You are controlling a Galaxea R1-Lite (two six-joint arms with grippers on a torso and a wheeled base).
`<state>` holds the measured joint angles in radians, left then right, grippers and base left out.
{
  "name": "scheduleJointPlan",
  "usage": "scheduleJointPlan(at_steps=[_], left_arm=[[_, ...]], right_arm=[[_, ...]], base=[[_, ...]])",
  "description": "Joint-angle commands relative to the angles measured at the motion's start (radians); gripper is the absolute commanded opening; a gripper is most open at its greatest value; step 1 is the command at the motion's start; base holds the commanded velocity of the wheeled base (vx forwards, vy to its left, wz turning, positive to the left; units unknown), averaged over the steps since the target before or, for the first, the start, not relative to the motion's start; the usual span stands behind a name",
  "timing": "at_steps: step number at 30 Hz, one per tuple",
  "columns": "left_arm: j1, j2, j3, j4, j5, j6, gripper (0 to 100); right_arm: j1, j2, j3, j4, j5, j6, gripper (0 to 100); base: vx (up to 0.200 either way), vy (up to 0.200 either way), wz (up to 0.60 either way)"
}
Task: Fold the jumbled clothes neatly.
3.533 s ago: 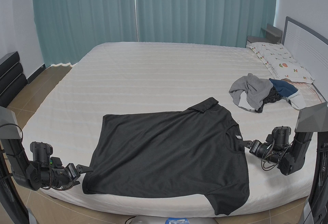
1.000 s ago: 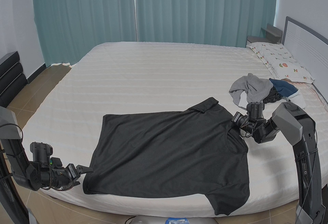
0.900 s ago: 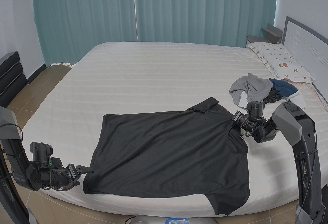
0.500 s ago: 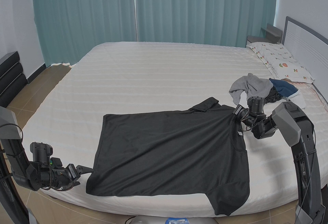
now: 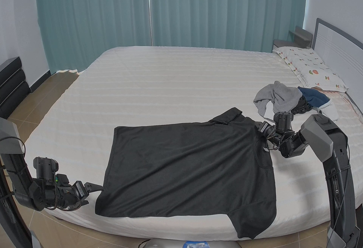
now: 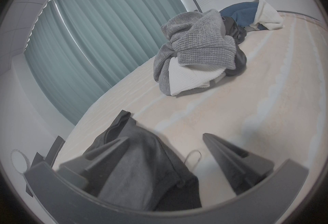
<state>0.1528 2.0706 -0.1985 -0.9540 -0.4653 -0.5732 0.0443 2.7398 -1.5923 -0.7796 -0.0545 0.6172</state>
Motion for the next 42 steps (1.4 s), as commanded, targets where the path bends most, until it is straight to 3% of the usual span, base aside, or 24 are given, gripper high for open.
scheduleJointPlan(at_steps=[1, 2, 3, 8, 15, 22, 25, 27, 36, 42], left_arm=[[0.001, 0.002, -0.001, -0.002, -0.001, -0.001, 100], [0.001, 0.002, -0.001, -0.002, -0.001, -0.001, 100], [0.001, 0.002, -0.001, -0.002, -0.001, -0.002, 100], [0.001, 0.0, -0.007, -0.002, -0.001, -0.008, 100], [0.001, -0.007, -0.004, -0.002, -0.003, -0.014, 100], [-0.002, -0.009, 0.002, -0.002, -0.003, -0.027, 100], [-0.002, -0.009, 0.004, -0.002, -0.003, -0.027, 100], [-0.006, -0.007, 0.002, -0.002, -0.003, -0.025, 100], [-0.05, -0.004, -0.002, -0.002, -0.001, -0.025, 100], [-0.062, 0.0, 0.002, -0.002, 0.013, -0.02, 100]], right_arm=[[0.0, -0.13, 0.17, -0.052, 0.012, 0.01, 100], [0.0, -0.13, 0.17, -0.052, 0.012, 0.01, 100], [0.002, -0.218, 0.321, -0.127, 0.041, 0.033, 100], [0.009, -0.377, 0.641, -0.299, 0.093, 0.098, 100], [0.063, -0.568, 1.068, -0.434, 0.099, 0.322, 100], [0.094, -0.58, 1.341, -0.583, 0.116, 0.345, 100], [0.094, -0.545, 1.404, -0.658, 0.159, 0.348, 100], [0.08, -0.468, 1.468, -0.791, 0.211, 0.365, 100], [0.066, -0.463, 1.486, -0.79, 0.269, 0.438, 100], [0.066, -0.453, 1.503, -0.79, 0.271, 0.429, 100]], base=[[0.0, 0.0, 0.0], [0.0, 0.0, 0.0], [0.0, 0.0, 0.0], [0.0, 0.0, 0.0], [0.0, 0.0, 0.0], [-0.143, 0.0, 0.0], [-0.2, 0.0, 0.0], [-0.1, 0.0, 0.0], [0.0, 0.0, 0.0], [0.0, 0.0, 0.0]])
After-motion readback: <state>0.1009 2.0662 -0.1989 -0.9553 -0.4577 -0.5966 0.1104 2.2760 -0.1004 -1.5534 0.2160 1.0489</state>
